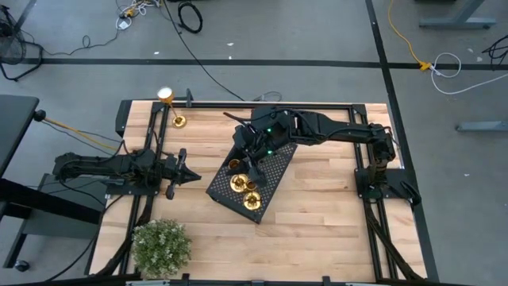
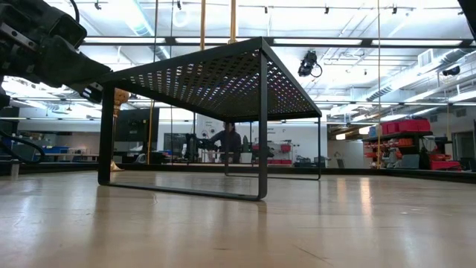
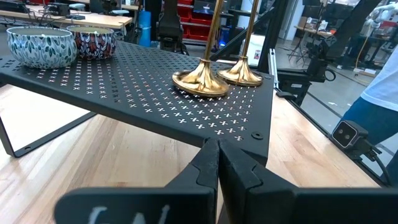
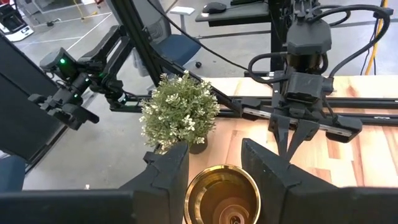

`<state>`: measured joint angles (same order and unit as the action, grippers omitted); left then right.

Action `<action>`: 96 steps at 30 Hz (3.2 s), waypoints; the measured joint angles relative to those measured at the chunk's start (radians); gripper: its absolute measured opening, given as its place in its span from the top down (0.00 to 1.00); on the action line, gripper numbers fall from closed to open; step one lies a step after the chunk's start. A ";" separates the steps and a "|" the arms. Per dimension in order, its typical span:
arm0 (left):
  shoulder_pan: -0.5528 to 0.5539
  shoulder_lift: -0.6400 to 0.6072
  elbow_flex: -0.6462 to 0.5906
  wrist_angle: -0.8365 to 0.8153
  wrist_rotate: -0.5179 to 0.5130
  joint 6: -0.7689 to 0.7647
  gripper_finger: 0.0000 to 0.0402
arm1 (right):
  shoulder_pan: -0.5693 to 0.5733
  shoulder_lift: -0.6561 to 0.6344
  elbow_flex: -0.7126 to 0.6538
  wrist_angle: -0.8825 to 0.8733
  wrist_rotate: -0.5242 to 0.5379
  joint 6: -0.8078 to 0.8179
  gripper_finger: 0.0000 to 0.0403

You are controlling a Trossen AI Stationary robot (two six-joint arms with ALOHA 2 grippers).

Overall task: Stock candles on shelf
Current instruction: Put the bottom gold candle holder on the shelf

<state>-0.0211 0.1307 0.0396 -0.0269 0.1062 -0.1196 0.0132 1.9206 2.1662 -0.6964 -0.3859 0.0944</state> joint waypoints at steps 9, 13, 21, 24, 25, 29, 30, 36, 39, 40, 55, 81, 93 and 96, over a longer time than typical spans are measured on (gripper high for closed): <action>0.000 0.000 0.000 0.000 0.000 0.000 0.97 | -0.020 -0.021 0.000 -0.015 -0.049 -0.009 0.66; 0.000 0.000 0.000 0.000 0.000 0.000 0.96 | -0.021 -0.030 0.000 -0.013 -0.079 -0.009 0.66; 0.000 0.000 0.000 0.000 0.000 0.000 0.96 | -0.031 -0.038 0.000 -0.012 -0.100 -0.028 0.66; 0.000 0.000 0.000 0.000 0.000 0.000 0.97 | -0.031 -0.038 0.000 -0.011 -0.104 -0.030 0.66; 0.000 0.000 0.000 0.000 0.000 0.000 0.96 | -0.032 -0.038 0.000 -0.011 -0.104 -0.031 0.66; 0.000 0.000 0.000 0.000 0.000 0.000 0.97 | -0.032 -0.038 0.000 -0.010 -0.103 -0.033 0.66; 0.000 0.000 0.000 0.000 0.000 0.000 0.97 | -0.032 -0.038 0.000 -0.009 -0.104 -0.041 0.66; 0.000 0.000 0.000 0.000 0.000 0.000 0.96 | -0.037 -0.040 -0.029 0.008 -0.111 -0.058 0.66; 0.000 0.000 0.000 0.000 0.000 0.000 0.96 | -0.042 -0.039 -0.051 0.005 -0.135 -0.057 0.66; 0.000 0.000 0.000 0.000 0.000 0.000 0.96 | -0.042 -0.039 -0.053 0.005 -0.138 -0.057 0.66; 0.000 0.000 0.000 0.000 0.000 0.000 0.97 | -0.052 -0.039 -0.055 0.021 -0.158 -0.058 0.66; 0.000 0.000 0.000 -0.001 0.000 0.000 0.97 | -0.058 -0.224 -0.310 0.345 -0.116 0.016 0.66; 0.000 0.000 0.000 0.000 0.000 0.000 0.97 | -0.058 -0.303 -0.425 0.396 -0.075 0.026 0.66; 0.000 0.000 0.000 0.000 0.000 0.000 0.97 | -0.058 -0.303 -0.425 0.387 -0.076 0.026 0.66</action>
<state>-0.0212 0.1307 0.0395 -0.0271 0.1059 -0.1196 -0.0444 1.6176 1.7412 -0.3095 -0.4621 0.1208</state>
